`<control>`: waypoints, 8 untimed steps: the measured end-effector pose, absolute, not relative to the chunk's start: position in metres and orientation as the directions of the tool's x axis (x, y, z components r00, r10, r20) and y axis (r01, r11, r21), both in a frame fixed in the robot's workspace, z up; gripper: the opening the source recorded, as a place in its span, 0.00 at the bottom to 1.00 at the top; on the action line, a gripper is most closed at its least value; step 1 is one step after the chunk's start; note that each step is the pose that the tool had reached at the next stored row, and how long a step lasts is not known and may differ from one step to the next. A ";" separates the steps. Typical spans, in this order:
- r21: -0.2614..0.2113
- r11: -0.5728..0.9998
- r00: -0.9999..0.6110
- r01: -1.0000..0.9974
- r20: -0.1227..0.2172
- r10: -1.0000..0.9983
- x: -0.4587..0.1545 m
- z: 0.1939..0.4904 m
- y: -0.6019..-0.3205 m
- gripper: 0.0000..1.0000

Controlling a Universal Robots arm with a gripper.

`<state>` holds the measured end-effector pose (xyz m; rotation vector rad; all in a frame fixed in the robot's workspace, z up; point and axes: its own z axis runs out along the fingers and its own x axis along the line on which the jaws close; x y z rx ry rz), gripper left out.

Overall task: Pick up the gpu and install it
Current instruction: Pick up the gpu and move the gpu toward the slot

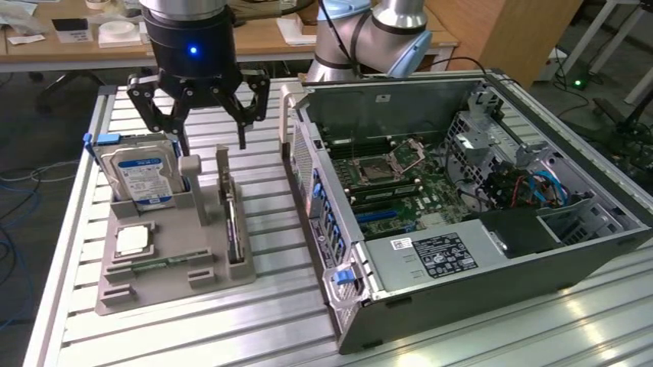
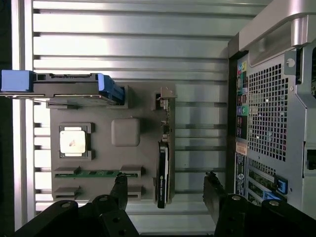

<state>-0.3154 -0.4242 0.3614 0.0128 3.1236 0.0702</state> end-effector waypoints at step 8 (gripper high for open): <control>0.045 0.999 -1.000 -0.003 -0.013 -0.003 -0.315 0.350 -0.426 0.72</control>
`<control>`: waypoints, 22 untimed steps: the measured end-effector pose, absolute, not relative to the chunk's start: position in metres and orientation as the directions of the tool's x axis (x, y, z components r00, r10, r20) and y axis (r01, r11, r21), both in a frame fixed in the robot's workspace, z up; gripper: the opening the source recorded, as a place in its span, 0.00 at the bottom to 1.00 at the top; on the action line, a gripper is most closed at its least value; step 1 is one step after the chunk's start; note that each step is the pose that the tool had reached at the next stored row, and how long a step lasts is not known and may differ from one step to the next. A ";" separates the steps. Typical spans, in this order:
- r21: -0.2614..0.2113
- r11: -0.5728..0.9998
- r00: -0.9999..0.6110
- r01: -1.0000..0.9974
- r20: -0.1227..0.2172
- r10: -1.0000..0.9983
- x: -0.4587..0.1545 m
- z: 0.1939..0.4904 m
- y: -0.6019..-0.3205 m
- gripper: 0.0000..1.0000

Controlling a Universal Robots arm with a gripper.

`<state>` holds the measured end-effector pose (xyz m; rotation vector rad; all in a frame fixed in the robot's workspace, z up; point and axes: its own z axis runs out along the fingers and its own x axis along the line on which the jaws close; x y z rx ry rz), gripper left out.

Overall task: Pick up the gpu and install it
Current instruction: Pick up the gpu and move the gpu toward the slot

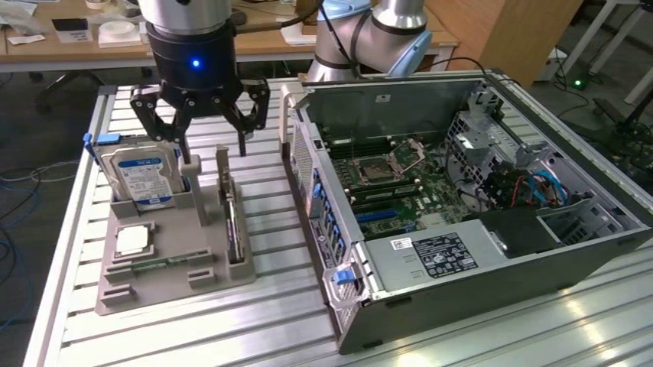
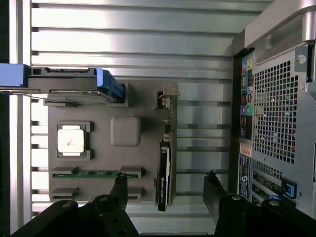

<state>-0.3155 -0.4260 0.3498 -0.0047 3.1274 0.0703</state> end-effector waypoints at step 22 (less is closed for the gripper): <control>0.045 0.999 -1.000 -0.027 -0.013 -0.026 -0.314 0.333 -0.429 0.72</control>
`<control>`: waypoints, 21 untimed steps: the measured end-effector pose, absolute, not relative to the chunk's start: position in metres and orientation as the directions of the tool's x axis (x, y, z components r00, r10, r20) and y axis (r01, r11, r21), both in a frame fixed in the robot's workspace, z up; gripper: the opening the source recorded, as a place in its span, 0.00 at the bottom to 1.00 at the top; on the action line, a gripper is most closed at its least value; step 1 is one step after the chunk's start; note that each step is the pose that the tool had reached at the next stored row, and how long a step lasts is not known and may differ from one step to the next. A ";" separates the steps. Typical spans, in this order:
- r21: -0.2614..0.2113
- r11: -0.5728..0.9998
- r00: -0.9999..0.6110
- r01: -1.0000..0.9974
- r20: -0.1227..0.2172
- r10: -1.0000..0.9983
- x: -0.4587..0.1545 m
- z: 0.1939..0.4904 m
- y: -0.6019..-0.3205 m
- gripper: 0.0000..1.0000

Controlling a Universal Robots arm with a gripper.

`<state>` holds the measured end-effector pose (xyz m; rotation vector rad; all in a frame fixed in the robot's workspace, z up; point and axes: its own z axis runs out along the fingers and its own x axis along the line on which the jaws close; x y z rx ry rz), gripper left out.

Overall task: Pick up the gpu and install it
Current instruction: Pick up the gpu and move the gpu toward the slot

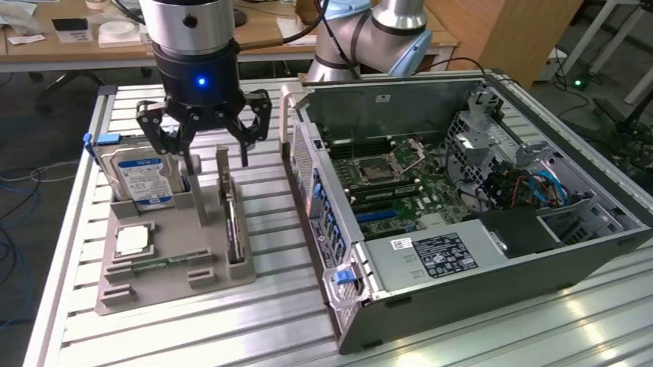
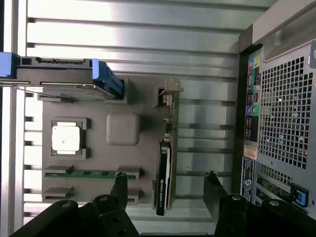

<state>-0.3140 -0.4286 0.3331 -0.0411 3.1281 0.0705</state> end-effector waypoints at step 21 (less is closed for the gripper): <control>0.045 0.999 -1.000 -0.027 -0.013 -0.026 -0.314 0.308 -0.429 0.72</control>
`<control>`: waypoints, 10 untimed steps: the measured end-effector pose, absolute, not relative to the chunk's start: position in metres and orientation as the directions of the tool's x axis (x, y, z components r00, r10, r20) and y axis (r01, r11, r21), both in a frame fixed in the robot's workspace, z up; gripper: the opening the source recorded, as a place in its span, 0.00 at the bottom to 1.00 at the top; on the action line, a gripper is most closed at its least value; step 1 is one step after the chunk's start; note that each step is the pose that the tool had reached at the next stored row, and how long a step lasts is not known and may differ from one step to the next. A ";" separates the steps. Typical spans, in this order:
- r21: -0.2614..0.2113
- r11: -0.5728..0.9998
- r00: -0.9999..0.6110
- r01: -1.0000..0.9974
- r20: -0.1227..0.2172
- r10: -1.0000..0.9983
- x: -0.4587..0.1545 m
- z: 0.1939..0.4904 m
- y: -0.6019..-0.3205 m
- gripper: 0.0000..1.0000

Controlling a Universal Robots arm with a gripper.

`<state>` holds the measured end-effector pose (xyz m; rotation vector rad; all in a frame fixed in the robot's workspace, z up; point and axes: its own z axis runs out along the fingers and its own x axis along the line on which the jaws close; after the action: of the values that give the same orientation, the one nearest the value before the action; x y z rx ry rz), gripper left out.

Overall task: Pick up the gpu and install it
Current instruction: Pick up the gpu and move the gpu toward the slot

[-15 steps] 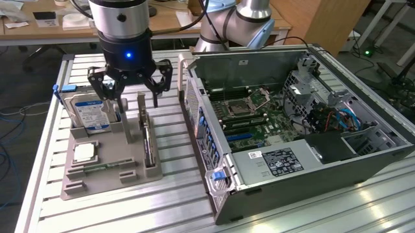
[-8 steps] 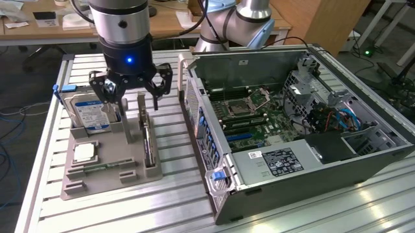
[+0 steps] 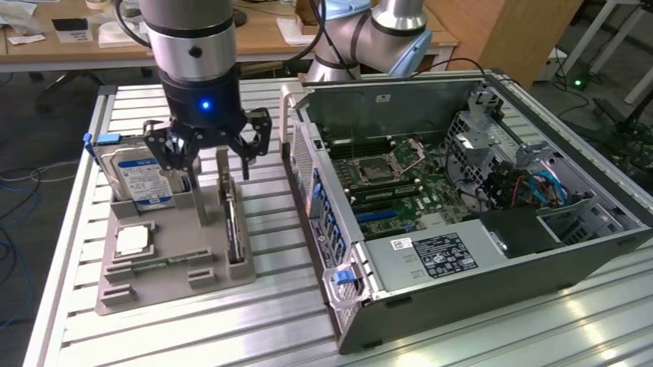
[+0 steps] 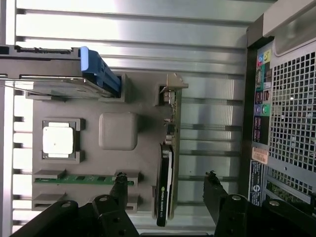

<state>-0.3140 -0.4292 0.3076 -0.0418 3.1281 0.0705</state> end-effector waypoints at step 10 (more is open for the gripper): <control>0.045 0.999 -1.000 -0.027 -0.013 -0.027 -0.314 0.296 -0.434 0.72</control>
<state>-0.3140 -0.4339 0.2958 -0.0419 3.1282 0.0704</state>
